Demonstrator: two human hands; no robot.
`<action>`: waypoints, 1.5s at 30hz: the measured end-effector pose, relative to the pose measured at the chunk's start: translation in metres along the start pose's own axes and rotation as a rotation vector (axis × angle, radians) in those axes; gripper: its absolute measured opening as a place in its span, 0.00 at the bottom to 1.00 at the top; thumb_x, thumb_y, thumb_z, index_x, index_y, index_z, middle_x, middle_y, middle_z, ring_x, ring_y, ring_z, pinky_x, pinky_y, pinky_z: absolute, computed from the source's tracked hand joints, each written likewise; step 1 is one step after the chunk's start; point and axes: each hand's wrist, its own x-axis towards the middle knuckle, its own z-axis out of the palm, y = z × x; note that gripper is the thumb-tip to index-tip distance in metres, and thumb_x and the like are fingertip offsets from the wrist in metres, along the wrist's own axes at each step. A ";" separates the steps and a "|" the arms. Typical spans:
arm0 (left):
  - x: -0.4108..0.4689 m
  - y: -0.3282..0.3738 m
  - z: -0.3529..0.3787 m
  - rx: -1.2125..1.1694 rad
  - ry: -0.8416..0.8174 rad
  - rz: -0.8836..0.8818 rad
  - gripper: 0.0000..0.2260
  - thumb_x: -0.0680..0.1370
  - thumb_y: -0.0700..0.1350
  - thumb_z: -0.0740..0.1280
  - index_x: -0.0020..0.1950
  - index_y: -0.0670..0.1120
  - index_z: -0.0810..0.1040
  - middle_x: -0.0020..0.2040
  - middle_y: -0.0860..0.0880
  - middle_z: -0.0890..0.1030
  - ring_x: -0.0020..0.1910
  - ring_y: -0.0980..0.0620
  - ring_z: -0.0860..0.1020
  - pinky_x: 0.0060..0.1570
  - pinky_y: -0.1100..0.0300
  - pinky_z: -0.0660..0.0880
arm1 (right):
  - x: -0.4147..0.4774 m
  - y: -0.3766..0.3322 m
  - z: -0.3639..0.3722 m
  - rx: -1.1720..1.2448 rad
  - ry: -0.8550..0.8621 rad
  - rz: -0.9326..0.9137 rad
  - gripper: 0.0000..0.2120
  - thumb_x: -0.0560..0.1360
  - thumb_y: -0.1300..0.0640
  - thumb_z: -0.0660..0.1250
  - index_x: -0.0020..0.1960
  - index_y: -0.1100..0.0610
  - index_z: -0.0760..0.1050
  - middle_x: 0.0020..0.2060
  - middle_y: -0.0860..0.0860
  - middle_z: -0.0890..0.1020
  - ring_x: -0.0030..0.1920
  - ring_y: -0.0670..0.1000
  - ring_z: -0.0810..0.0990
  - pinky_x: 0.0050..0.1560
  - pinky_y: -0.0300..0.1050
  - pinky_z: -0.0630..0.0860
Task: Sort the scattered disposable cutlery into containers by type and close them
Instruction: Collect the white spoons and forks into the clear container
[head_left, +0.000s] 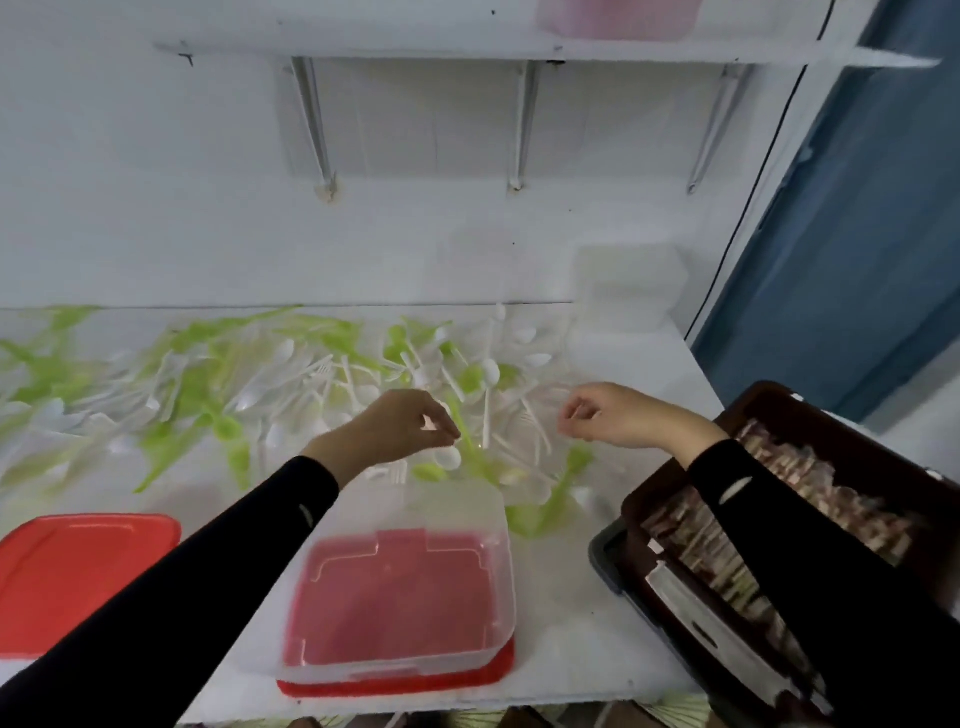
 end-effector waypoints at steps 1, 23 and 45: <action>0.010 -0.002 0.007 0.080 -0.073 0.028 0.05 0.74 0.46 0.74 0.49 0.53 0.85 0.43 0.58 0.77 0.44 0.60 0.73 0.49 0.66 0.70 | 0.006 0.005 0.003 -0.107 -0.043 0.053 0.11 0.76 0.50 0.70 0.52 0.56 0.79 0.44 0.48 0.81 0.40 0.47 0.79 0.42 0.40 0.74; 0.074 -0.042 0.026 0.535 -0.313 0.316 0.11 0.72 0.51 0.73 0.54 0.56 0.82 0.55 0.54 0.75 0.55 0.51 0.70 0.56 0.56 0.69 | 0.041 0.009 -0.010 -0.281 0.013 0.098 0.06 0.78 0.52 0.65 0.52 0.54 0.72 0.46 0.49 0.77 0.47 0.53 0.77 0.46 0.46 0.72; 0.107 -0.030 -0.023 -0.874 0.571 -0.201 0.08 0.82 0.39 0.59 0.51 0.46 0.59 0.45 0.42 0.79 0.30 0.52 0.73 0.32 0.57 0.74 | 0.083 -0.021 0.031 -0.486 -0.415 0.012 0.10 0.68 0.57 0.70 0.48 0.47 0.78 0.45 0.48 0.80 0.44 0.52 0.79 0.41 0.45 0.74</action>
